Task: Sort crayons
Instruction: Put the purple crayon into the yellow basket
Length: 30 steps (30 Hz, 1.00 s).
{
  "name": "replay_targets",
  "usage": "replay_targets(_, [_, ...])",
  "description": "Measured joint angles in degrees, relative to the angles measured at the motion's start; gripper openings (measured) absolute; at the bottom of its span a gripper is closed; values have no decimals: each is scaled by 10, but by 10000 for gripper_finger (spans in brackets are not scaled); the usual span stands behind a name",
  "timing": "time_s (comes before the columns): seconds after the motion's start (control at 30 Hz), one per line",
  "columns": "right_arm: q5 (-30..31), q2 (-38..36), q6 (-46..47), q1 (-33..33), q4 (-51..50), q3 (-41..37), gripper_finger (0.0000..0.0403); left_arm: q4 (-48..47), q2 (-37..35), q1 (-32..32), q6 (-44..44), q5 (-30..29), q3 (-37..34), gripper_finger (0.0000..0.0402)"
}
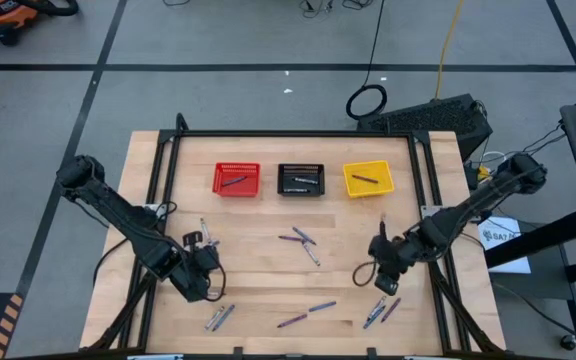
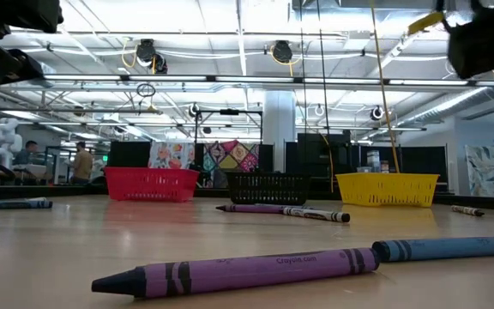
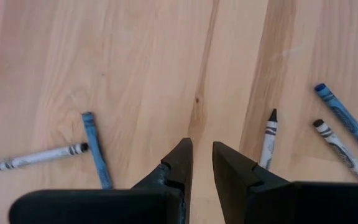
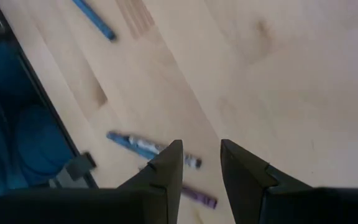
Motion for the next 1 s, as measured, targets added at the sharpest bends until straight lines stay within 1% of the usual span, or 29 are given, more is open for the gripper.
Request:
replay_targets(0.1, [17, 0, 14, 34, -6, 0, 96, -1, 0, 0, 4, -12, 0, 61])
replay_targets(0.2, [41, 1, 3, 64, -7, 0, 96, -1, 0, 0, 3, -14, 0, 61])
replay_targets(0.3, [60, 1, -30, 85, -7, 0, 96, -1, 0, 0, -1, -17, 0, 61])
replay_targets(0.43, [60, 1, -94, 106, -7, 0, 96, 1, 0, 0, -3, -18, 0, 61])
replay_targets(0.6, [58, 9, -147, 127, 0, 0, 96, 1, 0, 0, -45, -18, 0, 61])
replay_targets(0.7, [60, 29, -162, 139, 29, 0, 96, 1, 0, 0, -47, -18, 0, 61])
replay_targets(0.9, [56, 104, -196, 168, 110, 0, 96, 0, 0, 0, -48, -23, 0, 61])
replay_targets(1.0, [43, 130, -209, 181, 124, 0, 96, 0, 0, 0, -66, -24, 0, 61])
